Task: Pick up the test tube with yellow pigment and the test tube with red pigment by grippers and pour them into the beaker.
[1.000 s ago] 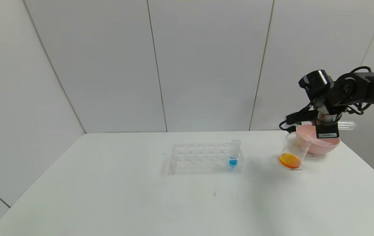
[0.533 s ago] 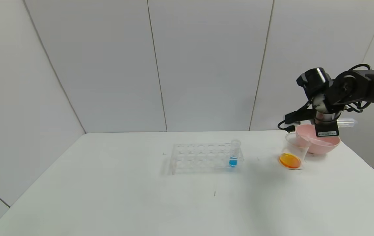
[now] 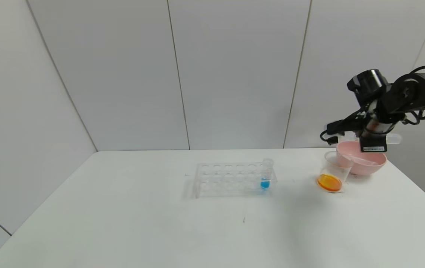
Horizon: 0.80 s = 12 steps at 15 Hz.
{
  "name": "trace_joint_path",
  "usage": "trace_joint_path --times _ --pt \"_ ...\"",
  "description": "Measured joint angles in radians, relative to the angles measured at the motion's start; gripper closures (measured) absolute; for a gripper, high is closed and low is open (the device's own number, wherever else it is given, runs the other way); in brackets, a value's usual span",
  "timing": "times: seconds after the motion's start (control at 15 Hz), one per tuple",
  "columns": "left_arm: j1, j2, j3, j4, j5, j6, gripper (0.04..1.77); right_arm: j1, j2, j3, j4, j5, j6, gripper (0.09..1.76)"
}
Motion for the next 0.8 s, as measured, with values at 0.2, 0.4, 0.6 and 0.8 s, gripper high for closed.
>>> trace_joint_path --times 0.2,0.4,0.6,0.8 --pt "0.0 0.0 0.0 0.0 0.0 0.0 0.09 -0.072 -0.047 0.008 0.004 0.233 0.086 1.26" --pt "0.0 0.0 0.0 0.0 0.0 0.0 0.09 -0.137 -0.09 0.031 0.009 0.49 0.302 1.26" --pt "0.0 0.0 0.0 0.0 0.0 0.0 0.09 -0.184 -0.143 0.088 -0.018 0.645 0.564 1.26" --pt "0.0 0.0 0.0 0.0 0.0 0.0 0.09 -0.228 -0.206 0.226 -0.258 0.725 0.728 1.26"
